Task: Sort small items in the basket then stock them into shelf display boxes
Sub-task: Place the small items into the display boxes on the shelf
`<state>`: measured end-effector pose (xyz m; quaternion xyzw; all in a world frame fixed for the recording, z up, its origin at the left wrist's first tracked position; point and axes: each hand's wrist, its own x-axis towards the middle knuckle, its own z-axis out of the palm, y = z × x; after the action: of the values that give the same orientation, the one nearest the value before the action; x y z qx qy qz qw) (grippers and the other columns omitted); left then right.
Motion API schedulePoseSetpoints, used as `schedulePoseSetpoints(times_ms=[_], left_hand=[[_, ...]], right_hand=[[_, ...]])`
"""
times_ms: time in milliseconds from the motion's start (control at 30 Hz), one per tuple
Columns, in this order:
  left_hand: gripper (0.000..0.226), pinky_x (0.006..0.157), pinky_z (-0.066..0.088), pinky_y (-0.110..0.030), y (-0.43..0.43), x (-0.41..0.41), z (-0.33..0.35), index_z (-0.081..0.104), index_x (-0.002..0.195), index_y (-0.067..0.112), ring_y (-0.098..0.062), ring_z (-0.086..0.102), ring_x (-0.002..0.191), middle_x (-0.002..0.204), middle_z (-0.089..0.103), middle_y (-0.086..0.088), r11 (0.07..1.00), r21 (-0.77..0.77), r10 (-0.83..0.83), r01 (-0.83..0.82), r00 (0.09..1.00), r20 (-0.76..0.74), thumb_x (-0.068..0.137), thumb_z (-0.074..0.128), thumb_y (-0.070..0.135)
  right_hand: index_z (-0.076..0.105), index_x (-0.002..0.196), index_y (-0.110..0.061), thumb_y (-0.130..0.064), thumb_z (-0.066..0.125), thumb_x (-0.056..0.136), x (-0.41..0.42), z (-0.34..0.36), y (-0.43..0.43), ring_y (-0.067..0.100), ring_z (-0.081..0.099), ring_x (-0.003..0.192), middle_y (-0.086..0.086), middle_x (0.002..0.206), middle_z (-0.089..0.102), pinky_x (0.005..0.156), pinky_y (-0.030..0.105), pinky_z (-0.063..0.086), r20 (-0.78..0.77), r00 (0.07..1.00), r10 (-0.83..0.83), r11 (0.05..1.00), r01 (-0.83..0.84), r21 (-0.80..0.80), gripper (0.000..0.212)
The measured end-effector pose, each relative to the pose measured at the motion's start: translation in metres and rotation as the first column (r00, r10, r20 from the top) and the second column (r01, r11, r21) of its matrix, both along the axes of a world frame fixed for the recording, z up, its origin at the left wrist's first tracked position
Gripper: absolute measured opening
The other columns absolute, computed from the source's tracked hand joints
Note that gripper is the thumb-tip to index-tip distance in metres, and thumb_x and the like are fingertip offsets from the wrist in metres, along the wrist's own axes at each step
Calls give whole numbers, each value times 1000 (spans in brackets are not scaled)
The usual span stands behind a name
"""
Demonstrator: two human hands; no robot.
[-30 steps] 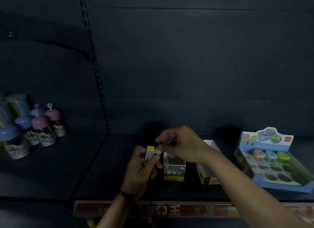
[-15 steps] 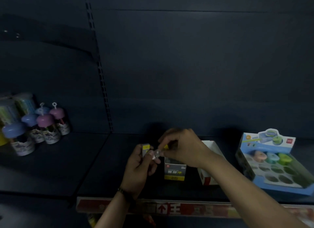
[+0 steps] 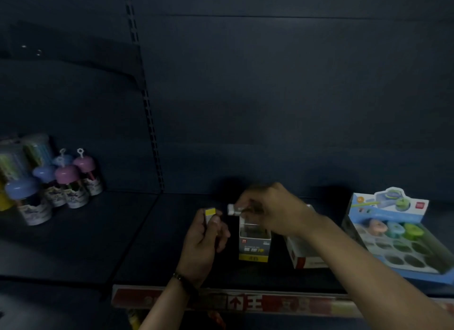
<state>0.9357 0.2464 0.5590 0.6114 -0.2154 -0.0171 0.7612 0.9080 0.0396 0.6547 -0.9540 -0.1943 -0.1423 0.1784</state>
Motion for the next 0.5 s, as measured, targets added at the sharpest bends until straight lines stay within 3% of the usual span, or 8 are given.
schedulePoseSetpoints(times_ms=[133,267,433,500], left_hand=[[7,53,36,-26,2,3,-4,43,112,10,-14,36,58,71,45,0,1000,-5,4,-5,998,-59,112,42,17],[11,52,34,-26,1,3,-5,37,108,13,-13,37,57,73,49,2,1000,-4,-5,5,991,-133,111,36,3],[6,61,44,-33,1,5,-8,48,111,10,-18,53,64,90,68,-3,996,89,28,-24,999,-43,109,46,4],[12,67,50,-35,3,5,-8,57,109,19,-18,61,71,99,70,-8,992,123,25,-23,1000,-15,108,52,8]], right_hand=[[76,101,-35,-34,78,88,14,7,-27,5,67,86,-17,96,72,81,37,60,-35,973,-227,970,223,-94,13],[77,105,-36,-34,72,92,26,8,-22,12,68,102,-15,110,75,86,35,58,-98,941,-323,921,288,-263,15],[78,105,-36,-36,72,91,40,-1,-13,16,70,107,-13,115,75,88,36,59,-91,924,-371,883,320,-343,15],[78,105,-35,-36,72,91,43,-6,-10,20,70,108,-9,116,75,88,37,59,-84,918,-387,867,331,-371,15]])
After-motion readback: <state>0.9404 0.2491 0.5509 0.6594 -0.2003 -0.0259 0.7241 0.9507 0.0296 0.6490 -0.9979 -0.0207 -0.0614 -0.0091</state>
